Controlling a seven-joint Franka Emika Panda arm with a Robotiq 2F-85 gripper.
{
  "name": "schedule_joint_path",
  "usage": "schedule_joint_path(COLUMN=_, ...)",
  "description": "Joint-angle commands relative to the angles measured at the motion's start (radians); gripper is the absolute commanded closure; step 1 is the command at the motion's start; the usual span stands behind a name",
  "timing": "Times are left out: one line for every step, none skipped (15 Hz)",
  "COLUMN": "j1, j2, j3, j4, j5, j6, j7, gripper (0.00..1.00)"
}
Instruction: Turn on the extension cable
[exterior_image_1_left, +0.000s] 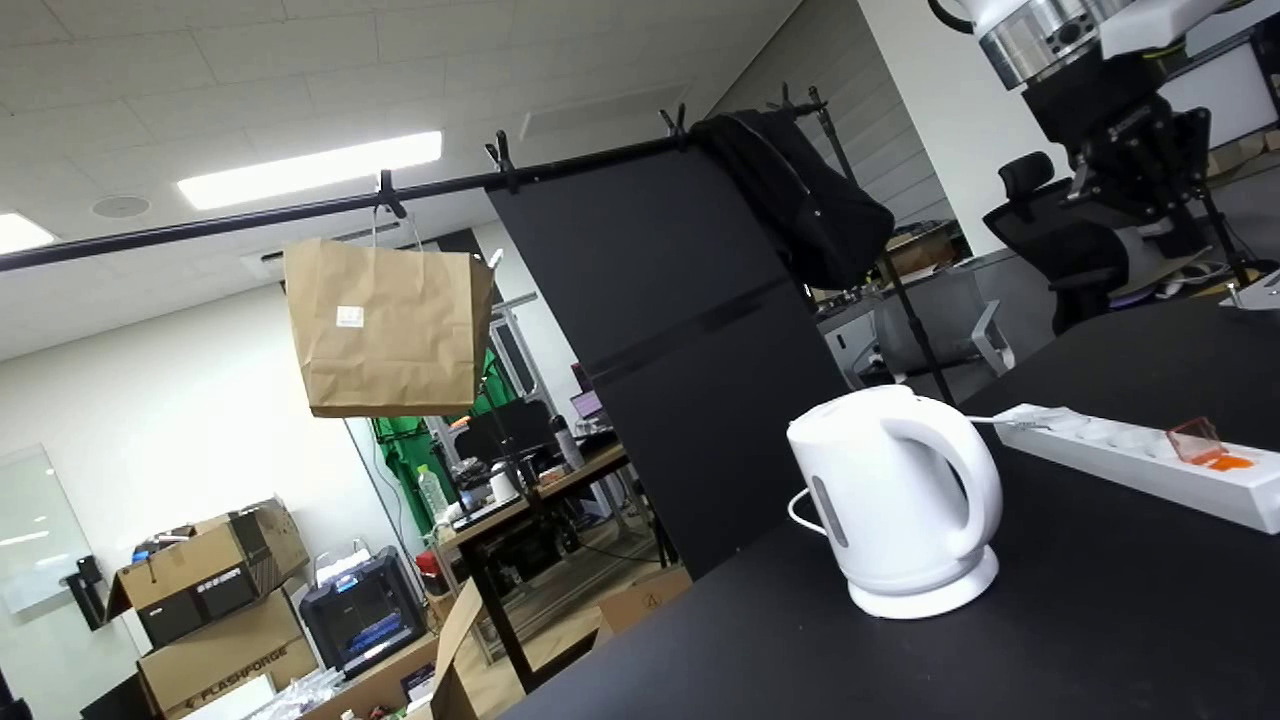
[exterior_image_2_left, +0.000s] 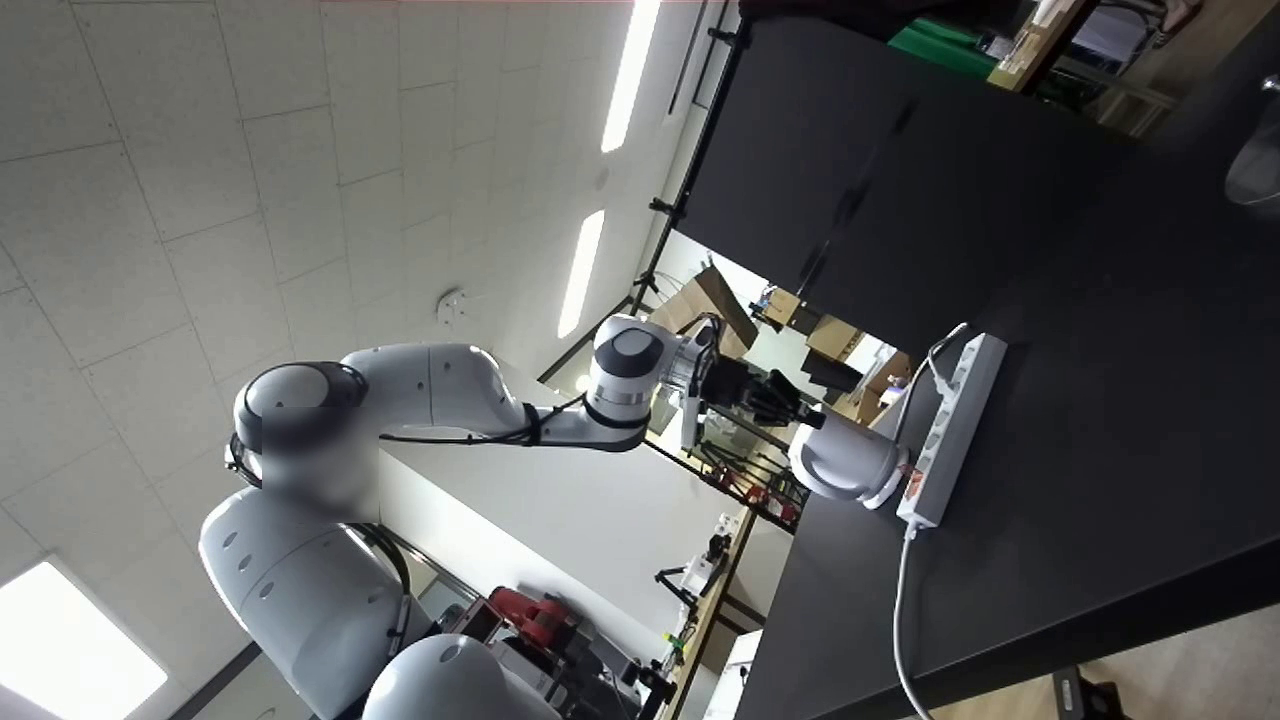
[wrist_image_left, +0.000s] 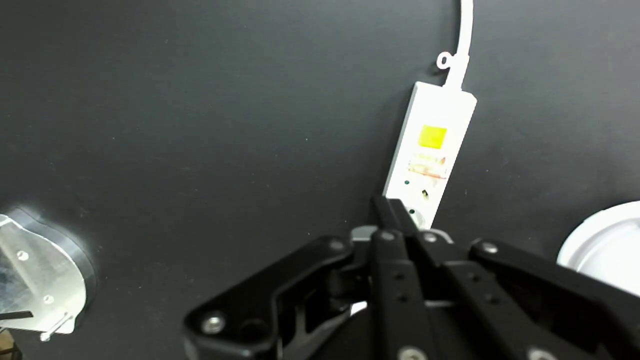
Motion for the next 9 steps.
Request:
schedule_joint_path(j1=0.014, j2=0.0, j3=-0.014, j4=0.001, j5=0.004, j6=-0.001, j7=-0.003, gripper=0.99)
schedule_joint_path(j1=0.014, j2=0.0, j3=-0.014, j4=0.001, j5=0.004, j6=-0.001, j7=-0.003, gripper=0.99)
schedule_joint_path(j1=0.021, j2=0.014, j3=-0.021, j4=0.008, j5=-0.036, j6=0.004, j7=0.047, gripper=1.0)
schedule_joint_path(j1=0.029, j2=0.029, j3=-0.025, j4=0.013, j5=-0.062, j6=0.014, j7=0.082, gripper=1.0)
schedule_joint_path(j1=0.035, j2=0.039, j3=-0.028, j4=0.014, j5=-0.075, j6=0.023, j7=0.102, gripper=1.0)
schedule_joint_path(j1=0.043, j2=0.051, j3=-0.033, j4=0.013, j5=-0.096, j6=0.044, j7=0.134, gripper=1.0)
schedule_joint_path(j1=0.052, j2=0.064, j3=-0.038, j4=0.013, j5=-0.112, j6=0.061, j7=0.157, gripper=1.0)
schedule_joint_path(j1=0.062, j2=0.082, j3=-0.043, j4=0.015, j5=-0.126, j6=0.074, j7=0.182, gripper=1.0)
schedule_joint_path(j1=0.072, j2=0.099, j3=-0.049, j4=0.017, j5=-0.131, j6=0.083, j7=0.2, gripper=1.0)
